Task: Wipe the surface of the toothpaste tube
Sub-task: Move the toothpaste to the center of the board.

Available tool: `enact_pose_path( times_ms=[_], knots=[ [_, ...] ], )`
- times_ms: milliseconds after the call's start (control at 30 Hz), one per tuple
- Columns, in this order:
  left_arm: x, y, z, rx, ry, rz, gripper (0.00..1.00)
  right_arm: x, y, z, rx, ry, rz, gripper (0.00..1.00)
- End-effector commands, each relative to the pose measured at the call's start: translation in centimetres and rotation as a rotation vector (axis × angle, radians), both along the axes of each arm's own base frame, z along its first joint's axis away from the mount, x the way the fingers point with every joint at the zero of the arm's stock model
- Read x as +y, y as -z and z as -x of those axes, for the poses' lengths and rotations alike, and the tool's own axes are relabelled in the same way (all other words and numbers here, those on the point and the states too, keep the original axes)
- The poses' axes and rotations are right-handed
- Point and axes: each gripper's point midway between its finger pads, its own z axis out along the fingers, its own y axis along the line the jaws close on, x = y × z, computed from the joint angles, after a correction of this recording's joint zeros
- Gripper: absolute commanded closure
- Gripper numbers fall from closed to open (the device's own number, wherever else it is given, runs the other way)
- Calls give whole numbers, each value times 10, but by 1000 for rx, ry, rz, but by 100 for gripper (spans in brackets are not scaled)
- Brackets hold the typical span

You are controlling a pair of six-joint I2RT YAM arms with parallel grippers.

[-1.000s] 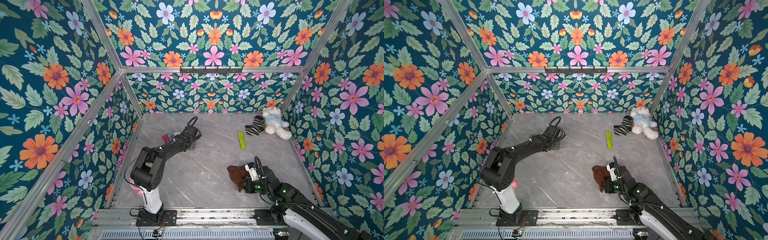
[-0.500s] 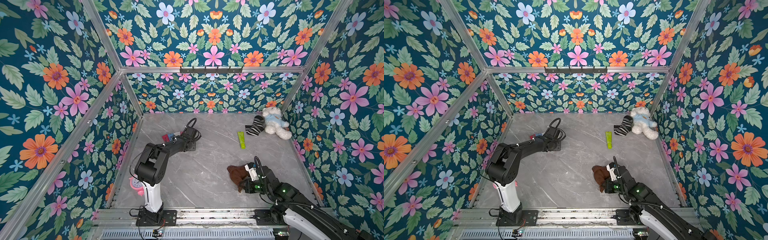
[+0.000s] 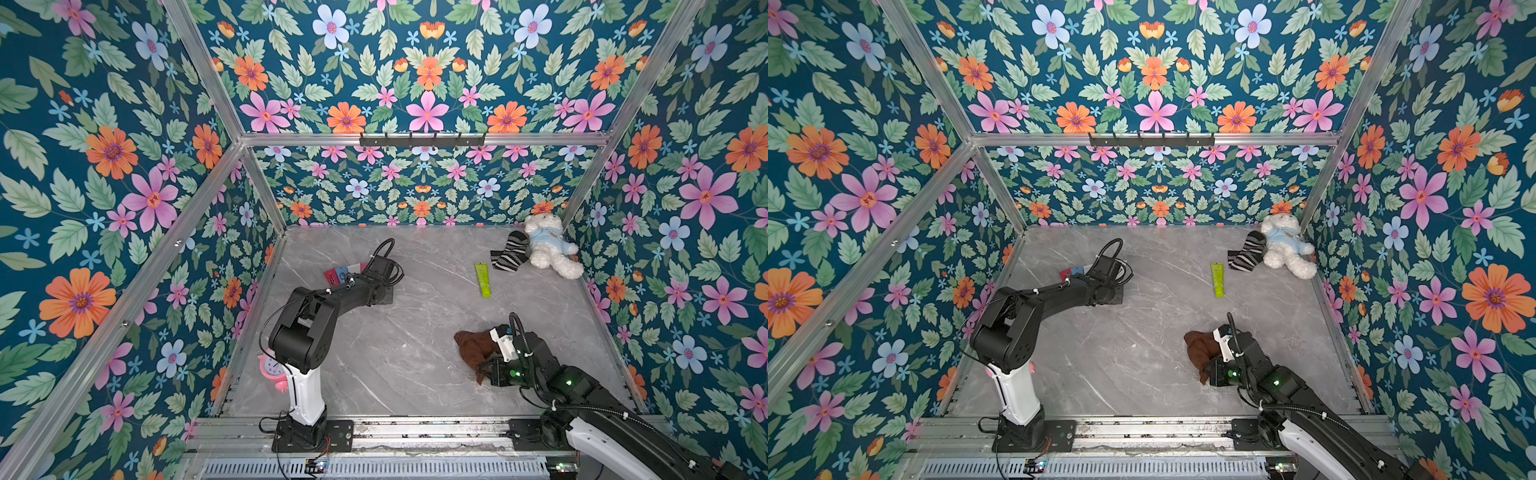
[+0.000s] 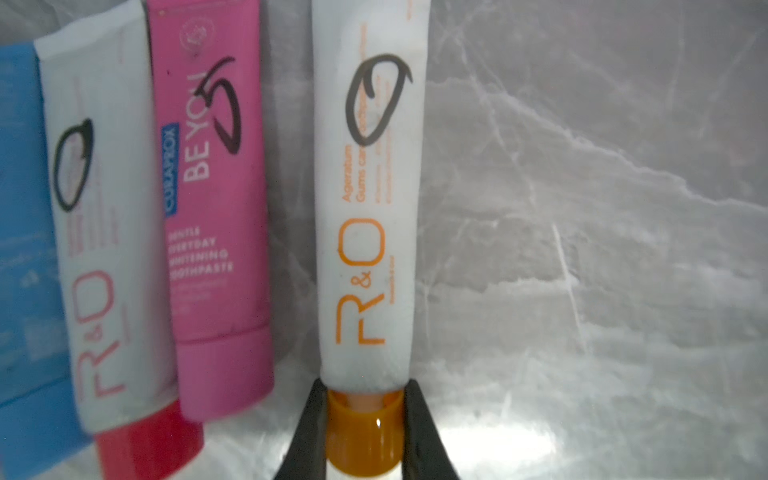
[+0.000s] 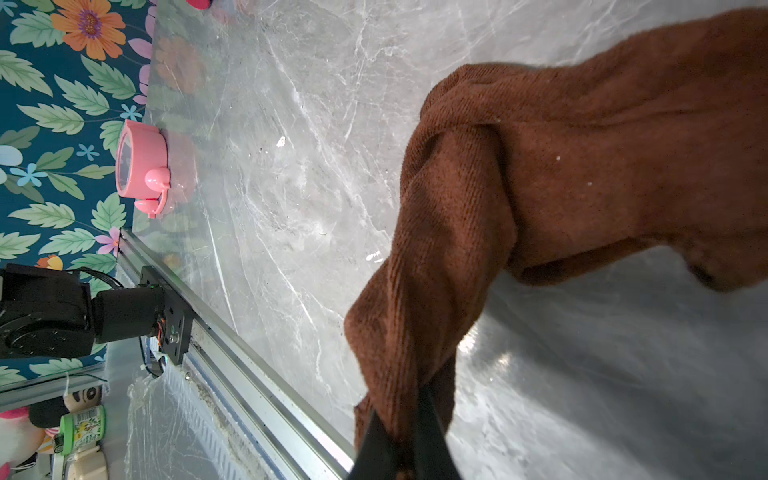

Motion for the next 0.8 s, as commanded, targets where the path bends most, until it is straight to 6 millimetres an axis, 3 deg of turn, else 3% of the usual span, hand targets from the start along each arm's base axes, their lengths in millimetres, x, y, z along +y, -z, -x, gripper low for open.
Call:
enact_pose_path(
  times_ms=[0, 133, 300, 400, 500, 633, 767],
  knots=[
    [-20, -16, 21, -26, 81, 35, 86, -2, -6, -6, -22, 26, 9, 100],
    [-56, -20, 76, -36, 248, 33, 88, -1, -25, -21, -87, 33, 33, 100],
    [-72, -3, 138, -70, 388, 39, 95, 11, -41, -48, -130, 20, 59, 100],
    [-82, -7, 167, -98, 454, 85, 96, 22, -48, -64, -146, -2, 68, 100],
    [-96, -13, 188, -111, 530, 124, 96, 34, -54, -82, -168, -18, 75, 100],
    [-109, -4, 207, -92, 608, 148, 96, 59, -56, -102, -179, -62, 31, 100],
    [-113, 4, 217, -96, 646, 129, 98, 74, -40, -116, -152, -96, 39, 100]
  ],
)
